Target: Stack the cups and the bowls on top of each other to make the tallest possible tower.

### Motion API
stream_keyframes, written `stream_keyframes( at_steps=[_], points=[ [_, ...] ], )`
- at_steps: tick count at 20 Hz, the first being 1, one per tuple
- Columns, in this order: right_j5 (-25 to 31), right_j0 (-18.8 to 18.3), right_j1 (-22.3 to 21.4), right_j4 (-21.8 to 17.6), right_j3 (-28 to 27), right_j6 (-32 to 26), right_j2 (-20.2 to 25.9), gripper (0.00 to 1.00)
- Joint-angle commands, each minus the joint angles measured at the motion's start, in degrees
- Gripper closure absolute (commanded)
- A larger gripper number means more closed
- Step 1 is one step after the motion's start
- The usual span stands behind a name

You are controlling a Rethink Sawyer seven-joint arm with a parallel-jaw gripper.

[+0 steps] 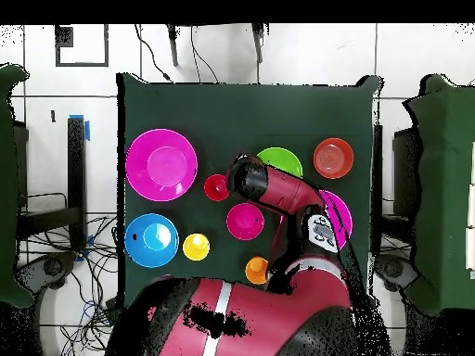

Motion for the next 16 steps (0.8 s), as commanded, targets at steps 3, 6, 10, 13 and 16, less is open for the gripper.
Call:
stream_keyframes(
  at_steps=[3, 6, 10, 13, 16],
  points=[
    [-0.1, 1.9, 5.2, 2.4, -6.2, 9.8, 1.7, 0.00],
    [0.6, 2.7, 5.4, 2.9, -6.8, 10.0, 0.6, 1.00],
    [1.6, 3.4, 5.8, 3.3, -7.5, 10.0, -0.4, 1.00],
    [2.0, 3.8, 5.9, 3.6, -7.8, 9.9, -0.8, 1.00],
    [2.8, 4.0, 6.2, 4.0, -8.4, 9.8, -1.2, 1.00]
  ],
)
